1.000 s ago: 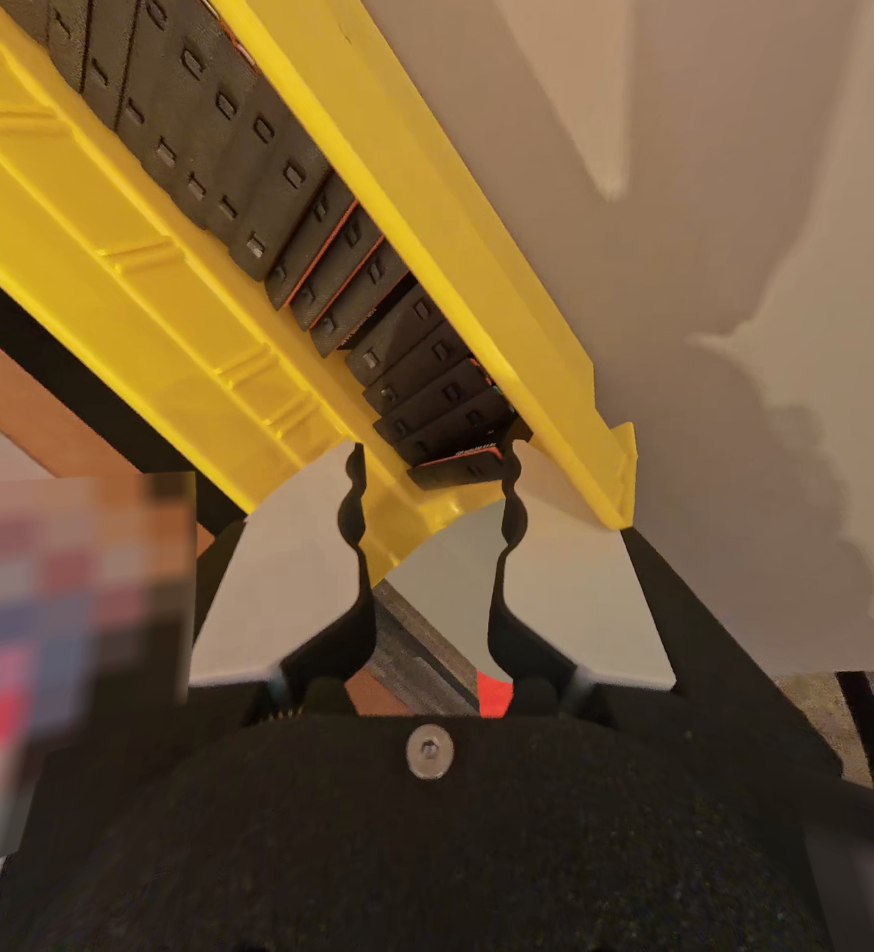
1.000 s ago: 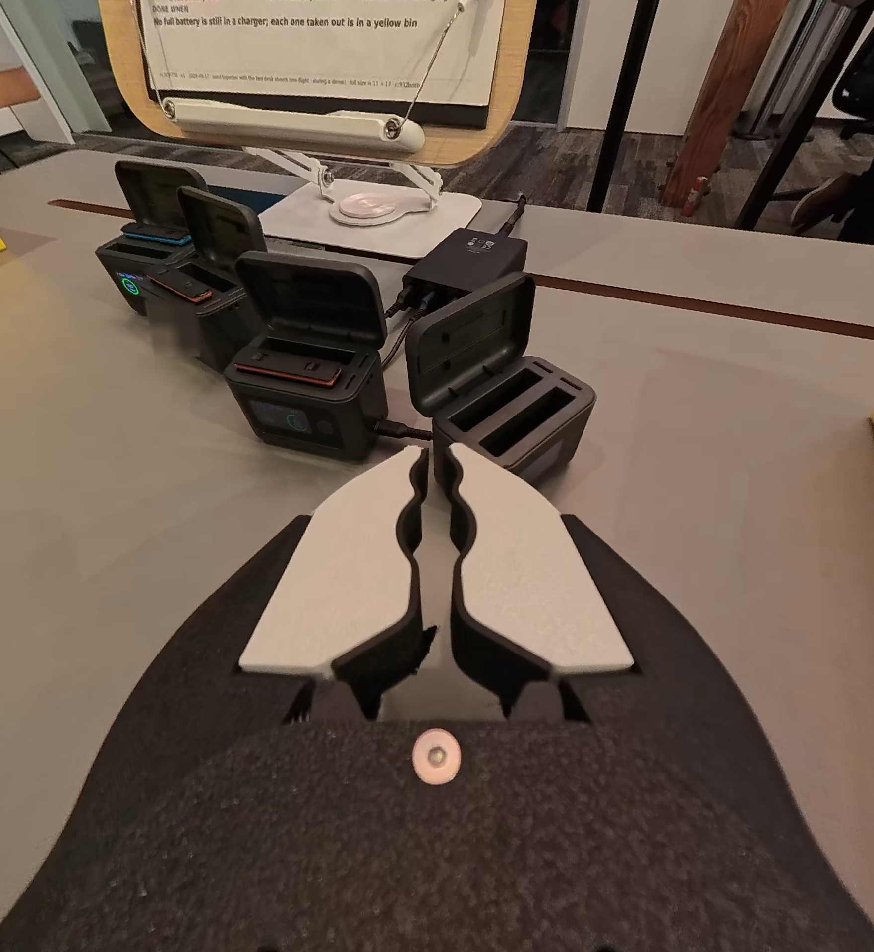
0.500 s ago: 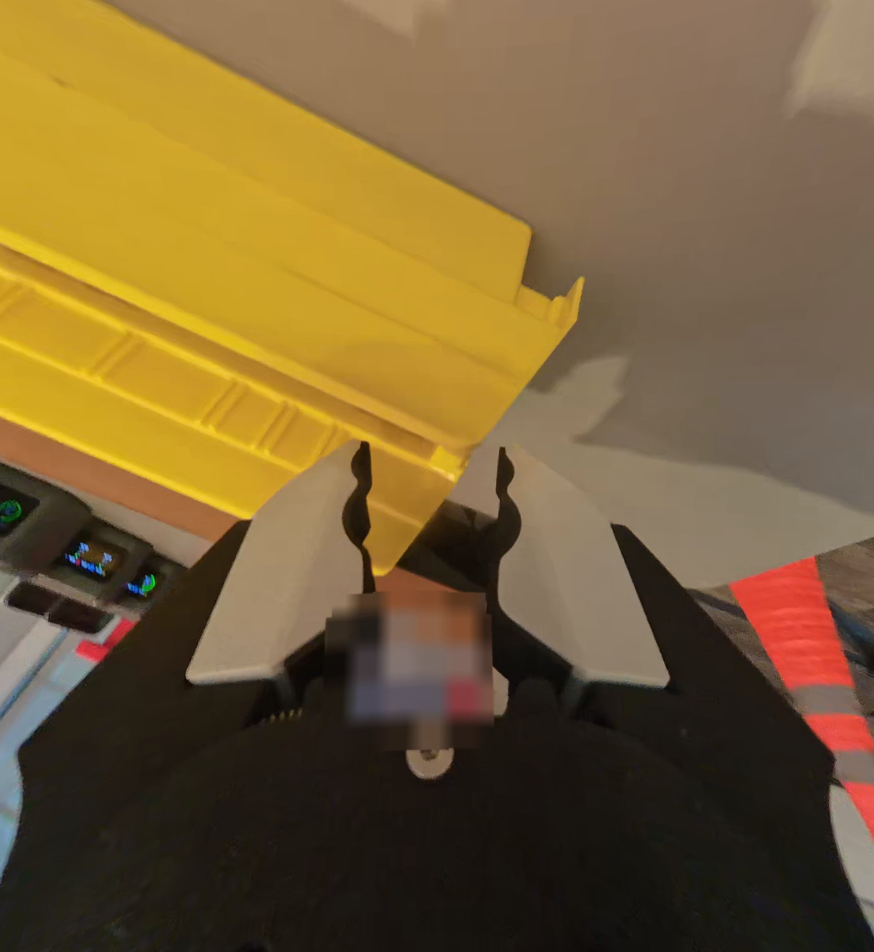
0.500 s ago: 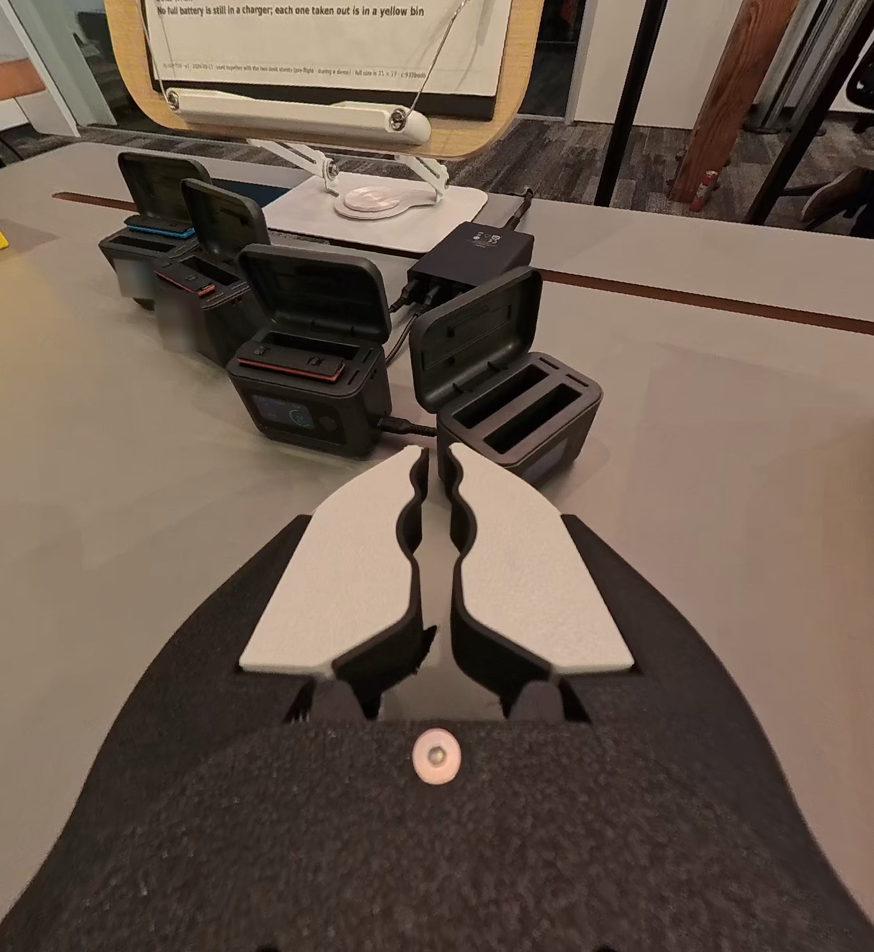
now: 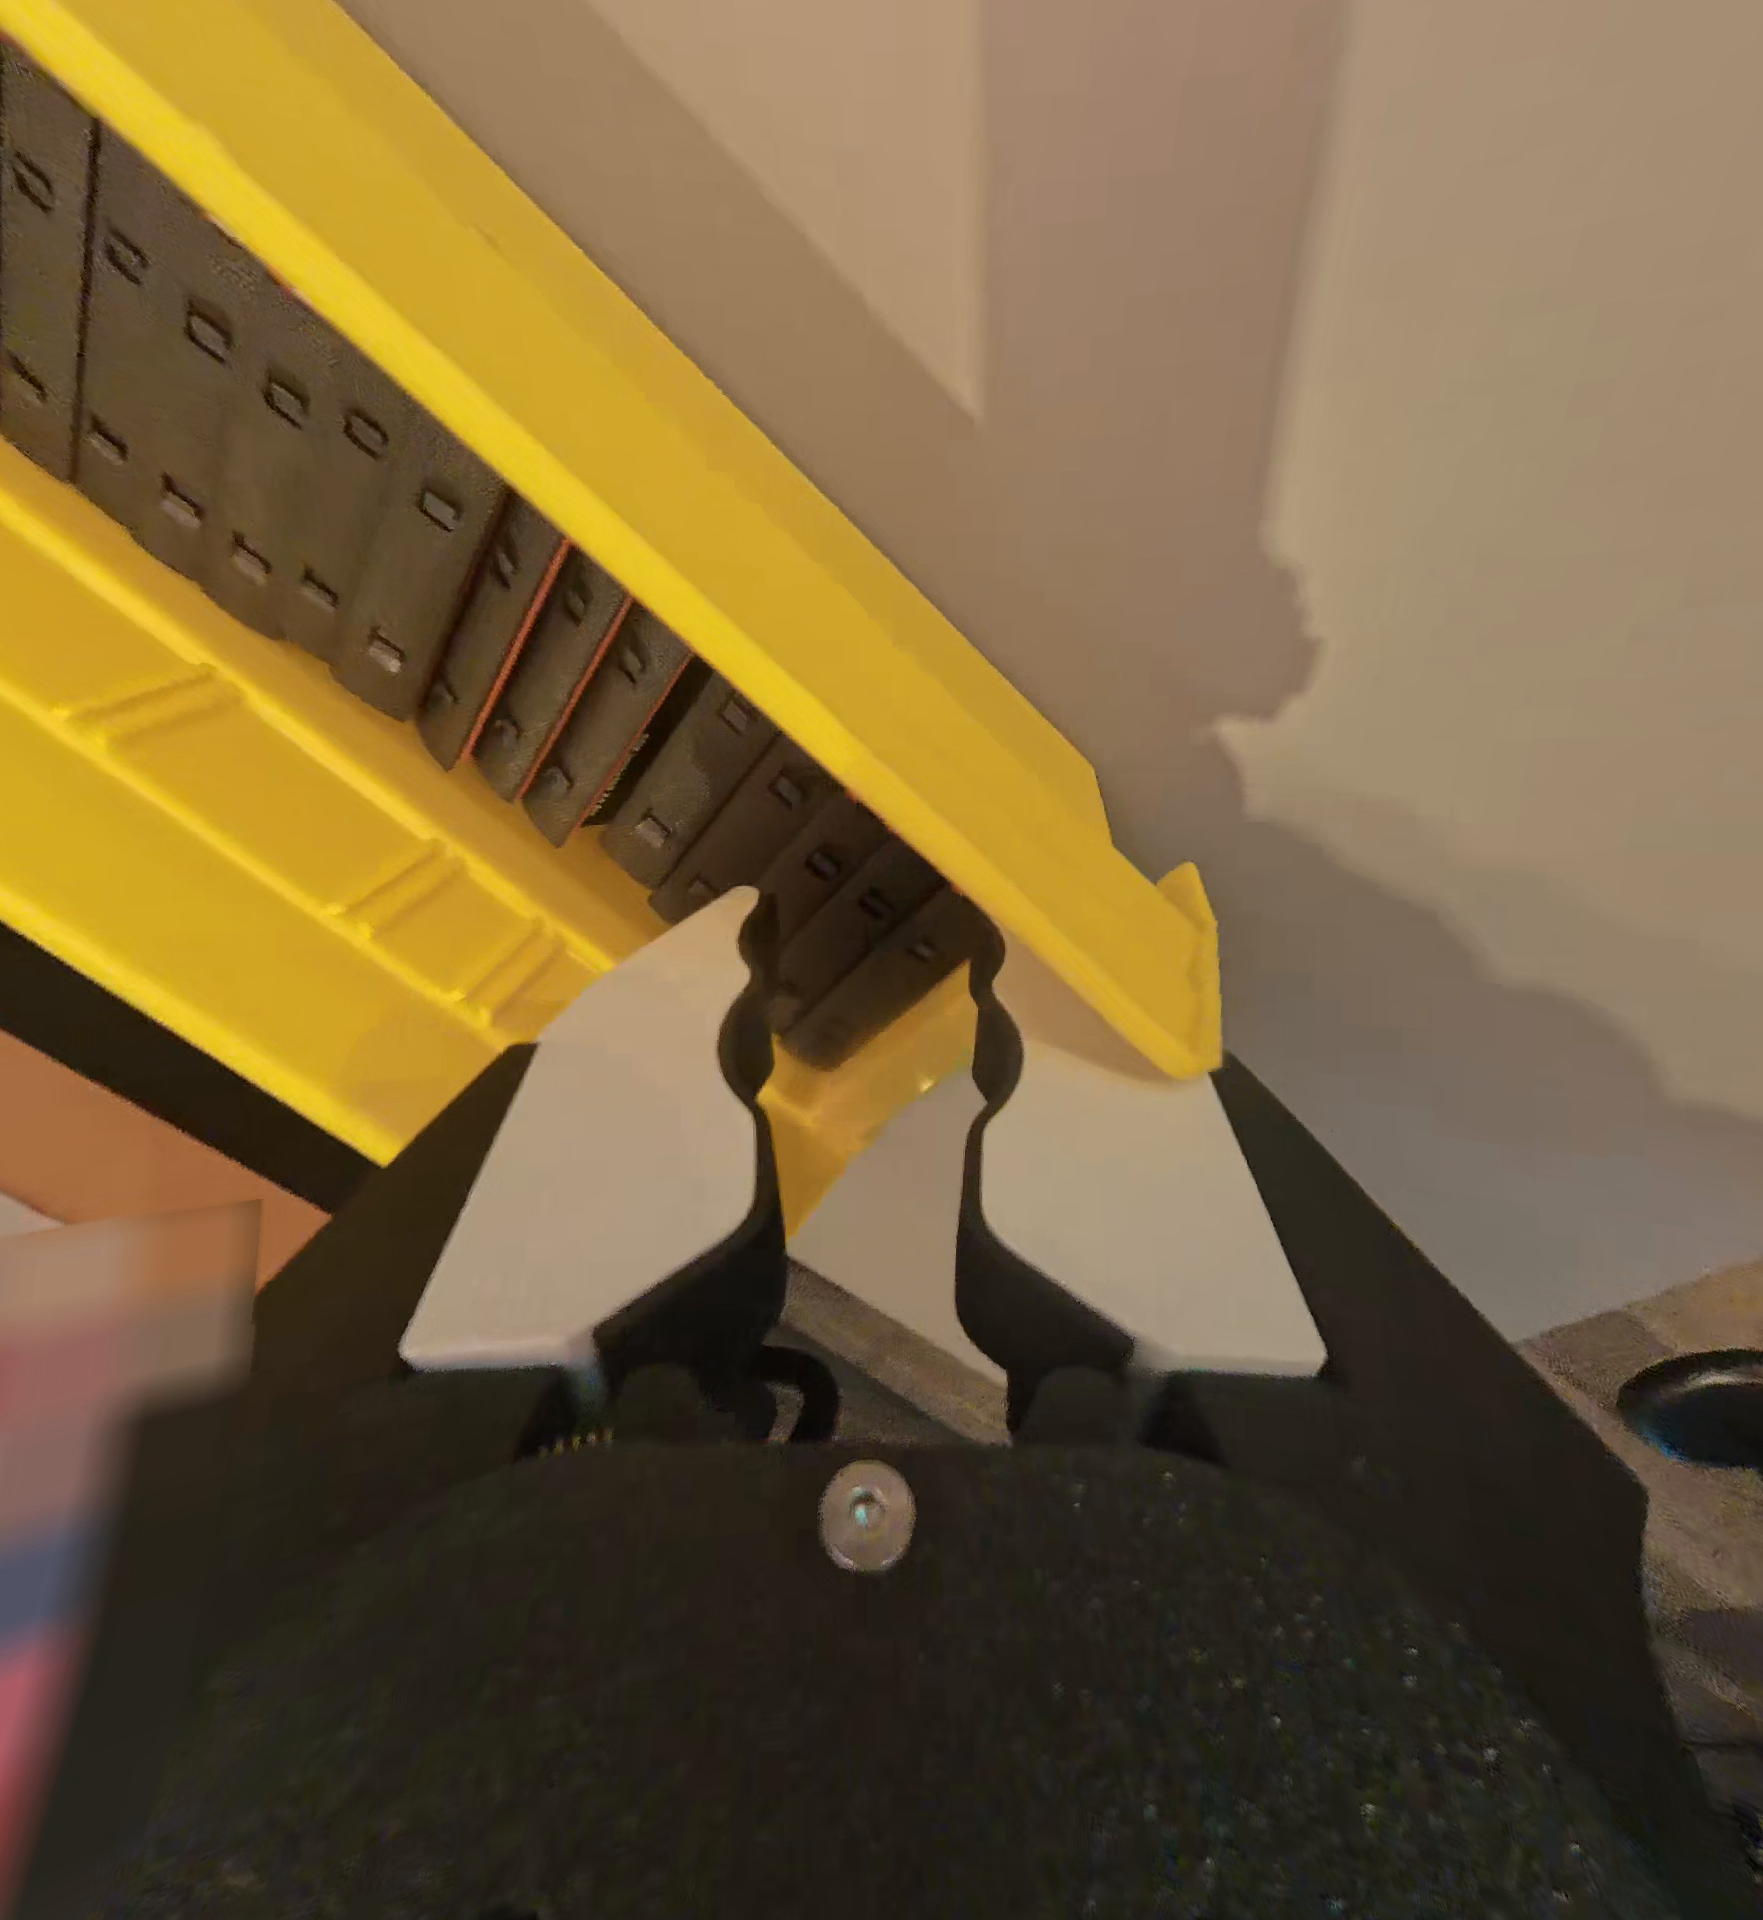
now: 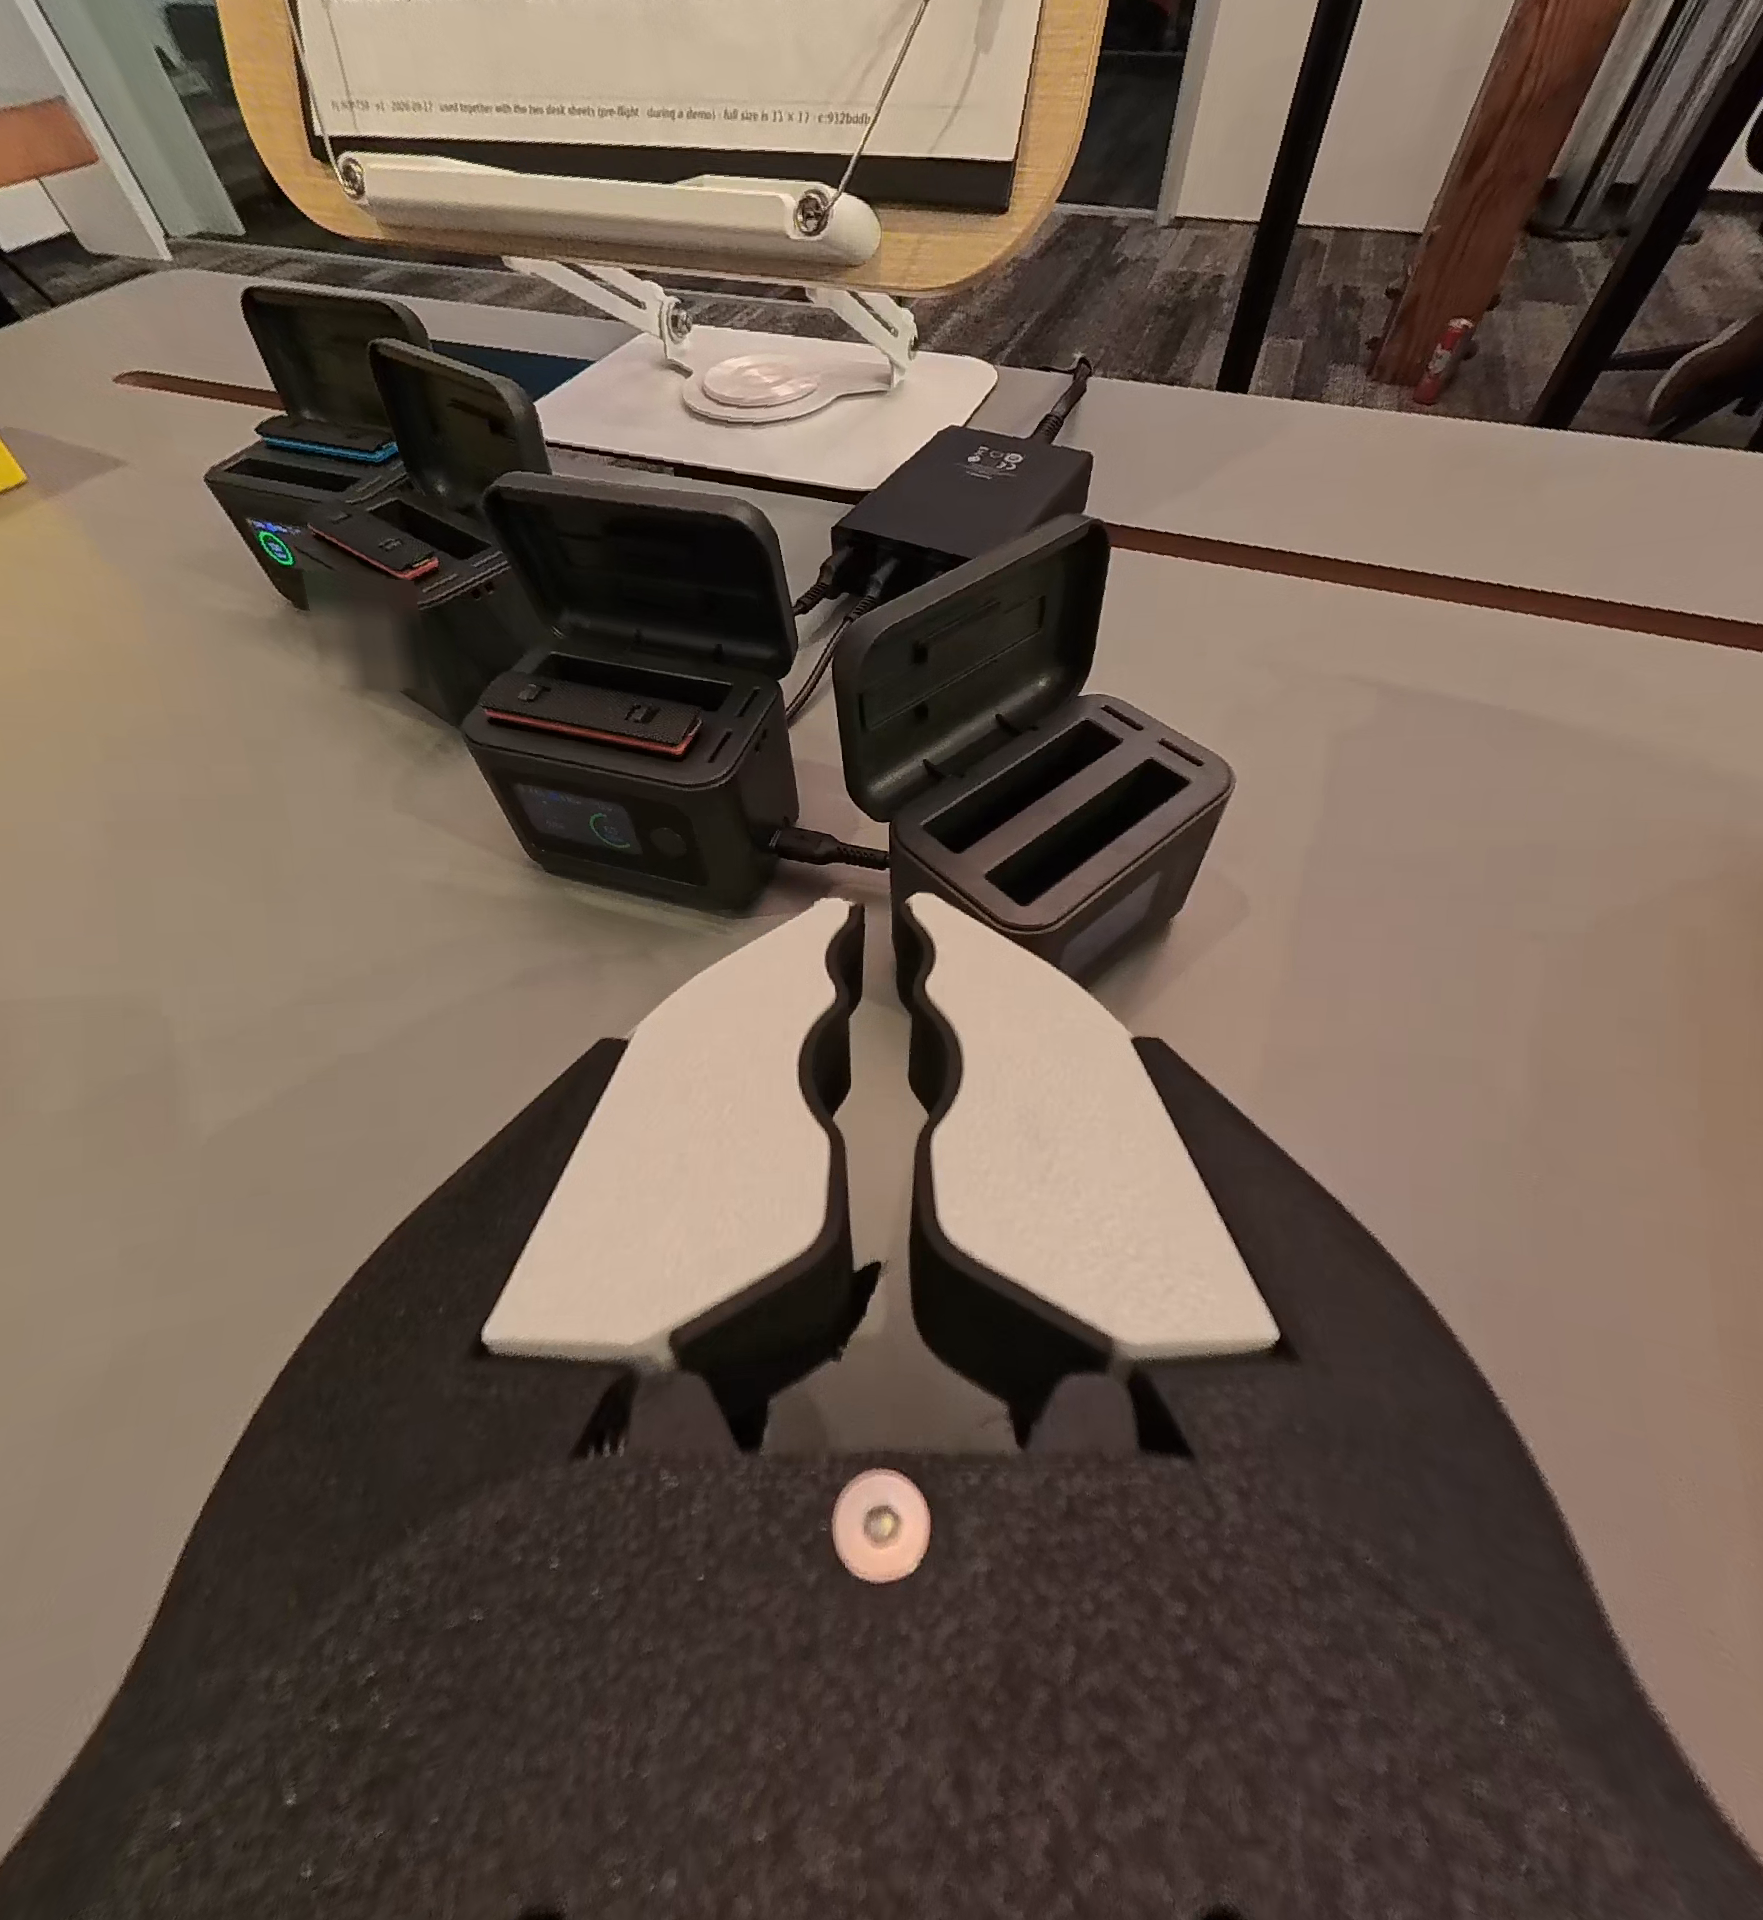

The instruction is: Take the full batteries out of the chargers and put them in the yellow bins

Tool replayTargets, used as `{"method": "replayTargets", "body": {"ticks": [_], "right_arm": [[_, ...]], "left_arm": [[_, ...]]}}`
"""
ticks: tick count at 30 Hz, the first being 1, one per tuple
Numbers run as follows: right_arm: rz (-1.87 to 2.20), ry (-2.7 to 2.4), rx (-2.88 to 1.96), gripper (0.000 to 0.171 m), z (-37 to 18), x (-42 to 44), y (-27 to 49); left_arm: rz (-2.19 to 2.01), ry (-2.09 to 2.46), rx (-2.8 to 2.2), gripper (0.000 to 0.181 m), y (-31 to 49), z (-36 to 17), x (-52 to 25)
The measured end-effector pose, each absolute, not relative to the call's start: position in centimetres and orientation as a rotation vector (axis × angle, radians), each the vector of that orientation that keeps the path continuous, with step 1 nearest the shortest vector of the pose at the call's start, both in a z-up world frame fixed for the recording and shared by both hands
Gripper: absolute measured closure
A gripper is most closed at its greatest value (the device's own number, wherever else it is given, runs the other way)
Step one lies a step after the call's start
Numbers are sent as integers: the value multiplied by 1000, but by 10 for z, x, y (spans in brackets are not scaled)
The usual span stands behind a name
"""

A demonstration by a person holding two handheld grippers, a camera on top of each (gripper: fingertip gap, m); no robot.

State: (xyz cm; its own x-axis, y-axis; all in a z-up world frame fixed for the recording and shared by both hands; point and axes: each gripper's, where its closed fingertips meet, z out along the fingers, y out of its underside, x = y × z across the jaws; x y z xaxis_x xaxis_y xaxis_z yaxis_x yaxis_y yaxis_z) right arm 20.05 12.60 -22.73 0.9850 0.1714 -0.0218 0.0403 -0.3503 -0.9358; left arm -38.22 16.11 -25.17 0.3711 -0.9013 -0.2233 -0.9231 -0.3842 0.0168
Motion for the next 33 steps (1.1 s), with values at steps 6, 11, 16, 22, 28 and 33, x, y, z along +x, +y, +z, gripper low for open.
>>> {"method": "replayTargets", "body": {"ticks": [6, 11, 16, 22, 28, 33], "right_arm": [[146, -156, -1938, 165, -230, 199, 126], [155, -154, -1949, 165, -232, 199, 126], [161, -153, -1956, 165, -234, 198, 127], [156, -158, -1966, 165, -237, 198, 127], [159, -163, -1973, 165, -239, 198, 127], [161, -167, -1978, 164, -240, 197, 127]], "left_arm": [[78, 1540, -2573, 144, 160, -256, -378], [11, 1406, -2620, 135, 162, -259, -378], [248, 1418, -2580, 137, 169, -261, -386], [378, 1580, -2543, 137, 167, -251, -390], [514, 1806, -2459, 146, 161, -245, -399], [823, 2021, -2401, 142, 158, -238, -437]]}}
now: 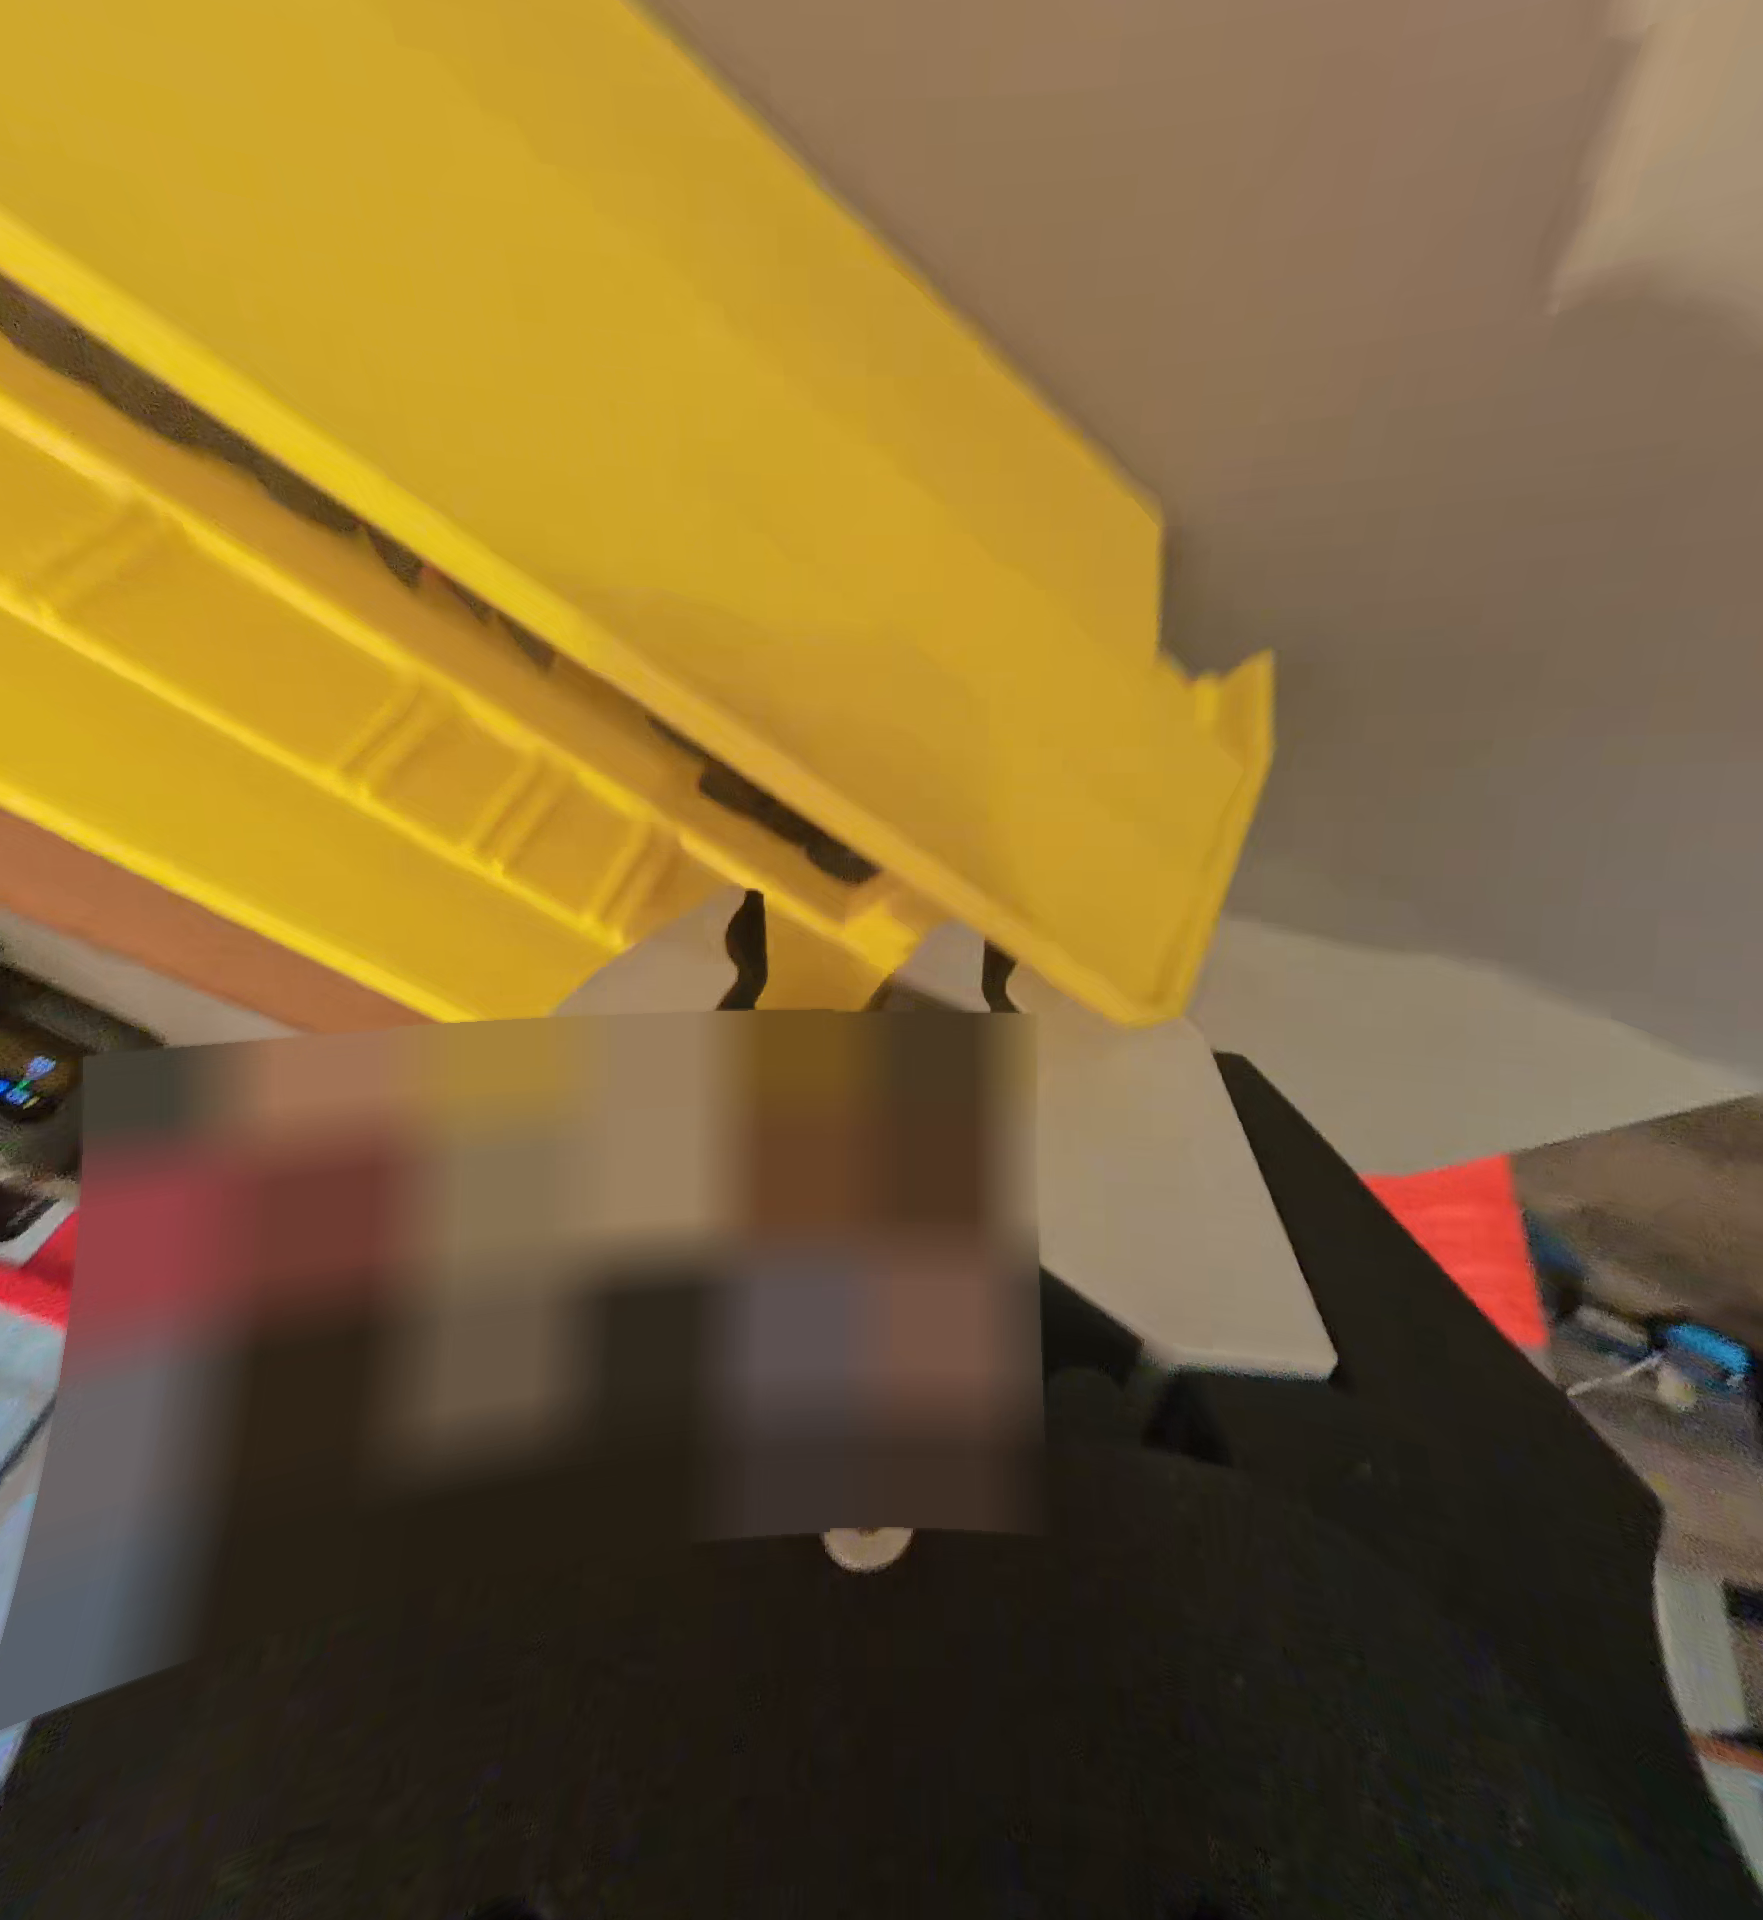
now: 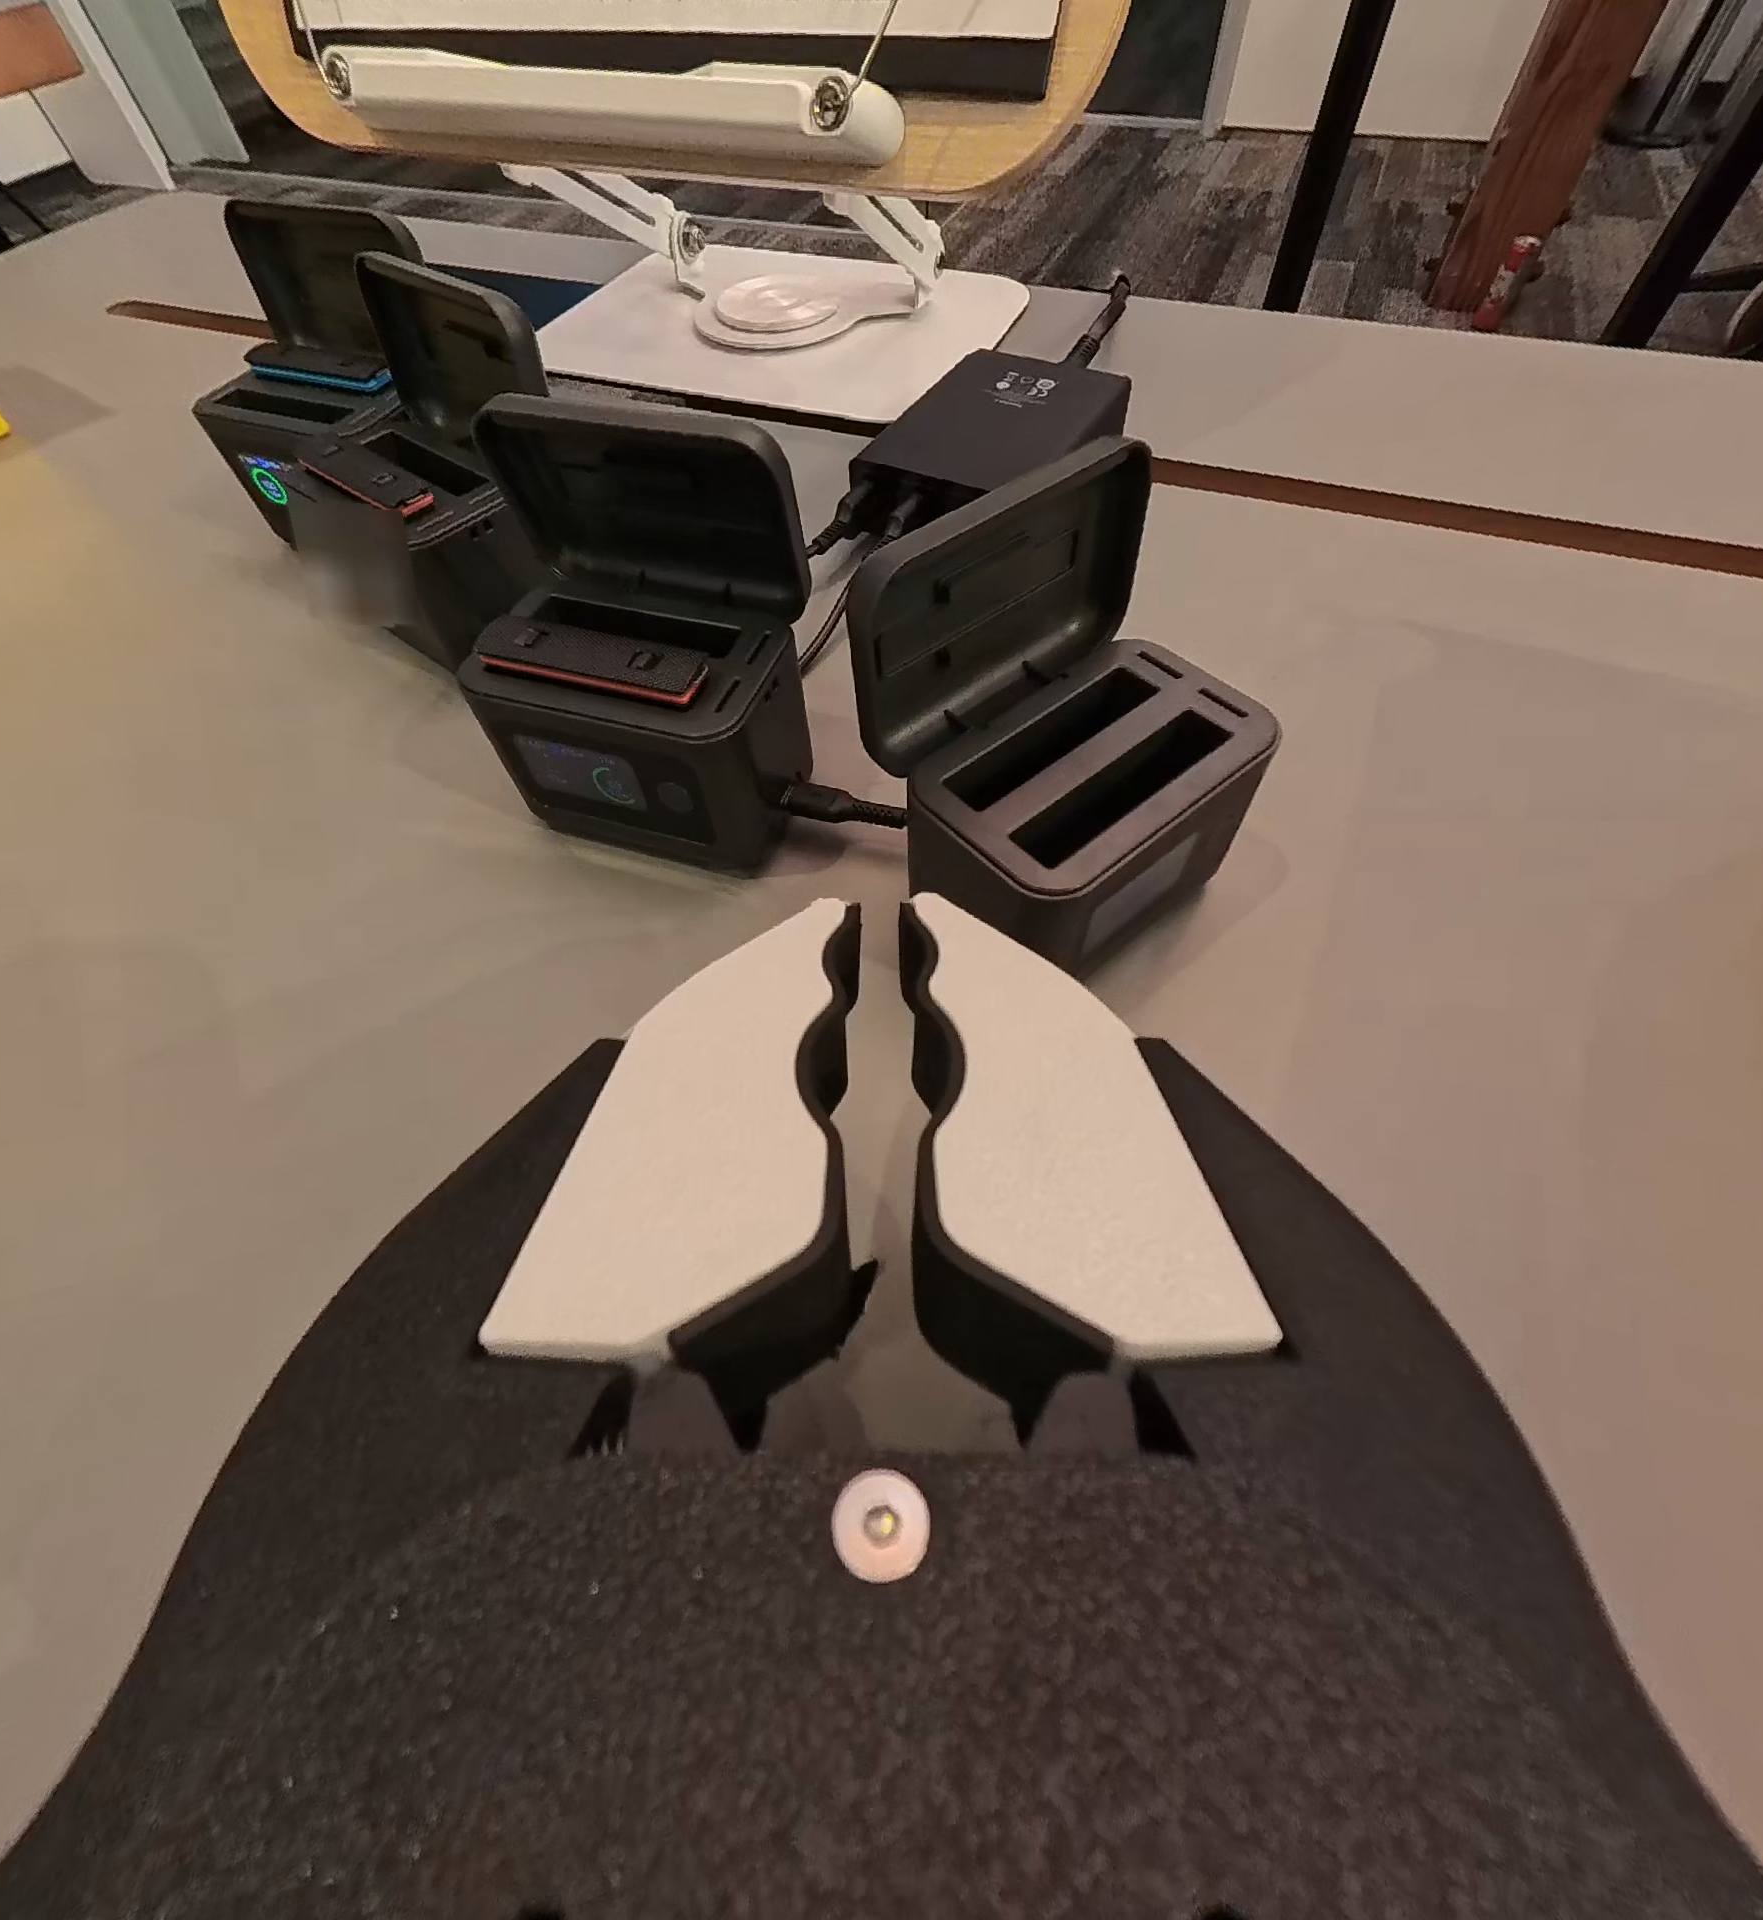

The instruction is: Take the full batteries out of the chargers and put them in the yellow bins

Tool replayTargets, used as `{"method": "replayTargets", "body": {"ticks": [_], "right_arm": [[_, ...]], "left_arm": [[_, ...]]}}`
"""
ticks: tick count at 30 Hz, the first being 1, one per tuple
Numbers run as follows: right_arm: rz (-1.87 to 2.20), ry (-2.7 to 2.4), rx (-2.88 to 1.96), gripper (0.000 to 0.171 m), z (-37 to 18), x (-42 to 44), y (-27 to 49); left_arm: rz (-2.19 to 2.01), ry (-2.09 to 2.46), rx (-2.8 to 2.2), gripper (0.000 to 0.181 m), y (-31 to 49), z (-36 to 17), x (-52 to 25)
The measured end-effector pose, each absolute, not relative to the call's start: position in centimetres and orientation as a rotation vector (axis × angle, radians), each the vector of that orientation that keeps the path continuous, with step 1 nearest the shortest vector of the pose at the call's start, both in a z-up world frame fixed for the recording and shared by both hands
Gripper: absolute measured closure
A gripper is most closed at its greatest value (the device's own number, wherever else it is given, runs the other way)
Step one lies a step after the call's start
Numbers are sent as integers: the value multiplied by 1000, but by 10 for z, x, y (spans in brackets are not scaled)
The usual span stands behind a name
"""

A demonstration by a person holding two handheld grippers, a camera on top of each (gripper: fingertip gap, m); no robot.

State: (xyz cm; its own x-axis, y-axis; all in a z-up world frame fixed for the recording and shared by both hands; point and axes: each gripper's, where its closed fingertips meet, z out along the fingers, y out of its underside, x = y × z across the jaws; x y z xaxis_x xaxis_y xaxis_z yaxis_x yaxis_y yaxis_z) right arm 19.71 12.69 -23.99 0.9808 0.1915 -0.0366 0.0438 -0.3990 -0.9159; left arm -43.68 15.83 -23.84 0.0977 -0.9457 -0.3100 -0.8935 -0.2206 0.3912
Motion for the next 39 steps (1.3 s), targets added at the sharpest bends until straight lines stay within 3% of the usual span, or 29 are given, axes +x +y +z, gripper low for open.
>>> {"method": "replayTargets", "body": {"ticks": [6, 26, 31, 39], "right_arm": [[164, -170, -1985, 164, -242, 197, 127], [158, -184, -1991, 164, -244, 195, 127], [155, -188, -1998, 164, -246, 194, 127], [152, -193, -2003, 164, -247, 194, 128]], "left_arm": [[-710, -1948, 2365, 148, 164, -237, -437], [-531, -2045, 2696, 143, 170, -232, -403], [-317, -2057, 2824, 144, 163, -227, -373], [-375, -2132, 2836, 144, 167, -232, -332]]}}
